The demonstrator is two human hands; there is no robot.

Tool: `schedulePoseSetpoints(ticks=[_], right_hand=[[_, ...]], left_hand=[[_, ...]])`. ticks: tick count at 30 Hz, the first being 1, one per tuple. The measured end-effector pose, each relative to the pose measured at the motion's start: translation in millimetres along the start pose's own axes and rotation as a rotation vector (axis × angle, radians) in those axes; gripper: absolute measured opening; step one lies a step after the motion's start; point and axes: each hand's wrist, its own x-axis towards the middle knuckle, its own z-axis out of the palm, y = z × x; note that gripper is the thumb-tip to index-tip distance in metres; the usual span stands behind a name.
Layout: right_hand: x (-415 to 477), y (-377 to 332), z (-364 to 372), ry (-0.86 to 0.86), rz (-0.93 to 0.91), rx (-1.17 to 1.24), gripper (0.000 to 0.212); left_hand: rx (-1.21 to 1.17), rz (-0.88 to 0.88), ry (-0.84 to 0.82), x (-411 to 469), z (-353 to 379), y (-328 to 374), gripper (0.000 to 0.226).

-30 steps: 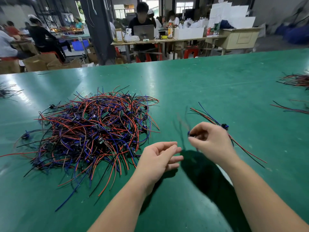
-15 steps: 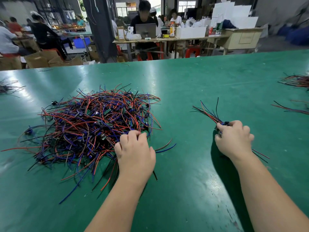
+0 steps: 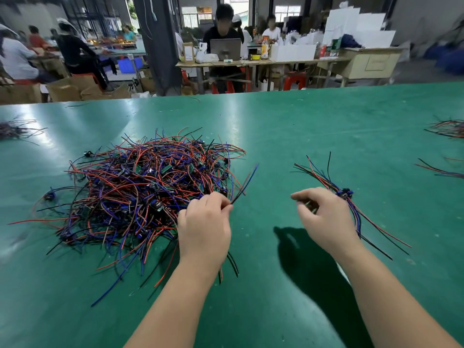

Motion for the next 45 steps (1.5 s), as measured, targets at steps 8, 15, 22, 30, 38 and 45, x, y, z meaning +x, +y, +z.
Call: schedulePoseSetpoints(ticks=[8, 15, 22, 30, 38, 45], right_hand=[[-22.6, -30.8, 17.2, -0.616, 0.042, 0.794, 0.019], [-10.2, -26.3, 0.6, -0.390, 0.308, 1.155, 0.027], [-5.9, -26.3, -7.2, -0.325, 0.338, 1.304, 0.020], [-1.9, -18.1, -18.5, -0.394, 0.258, 1.493, 0.042], [-8.3, -15.3, -14.3, -0.506, 0.187, 1.282, 0.045], [-10.3, -20.9, -5.2, -0.468, 0.223, 0.975, 0.017]], left_hand=[[-0.836, 0.092, 0.028, -22.9, 1.2, 42.0, 0.009], [-0.807, -0.055, 0.085, -14.0, 2.6, 31.0, 0.025], [-0.974, -0.264, 0.068, -6.9, 2.8, 25.4, 0.023], [-1.362, -0.772, 0.030, 5.5, -7.2, 11.5, 0.021], [-1.299, -0.727, -0.726, 1.6, -15.7, 27.2, 0.046], [-1.416, -0.589, -0.614, -19.1, 1.0, 44.9, 0.024]])
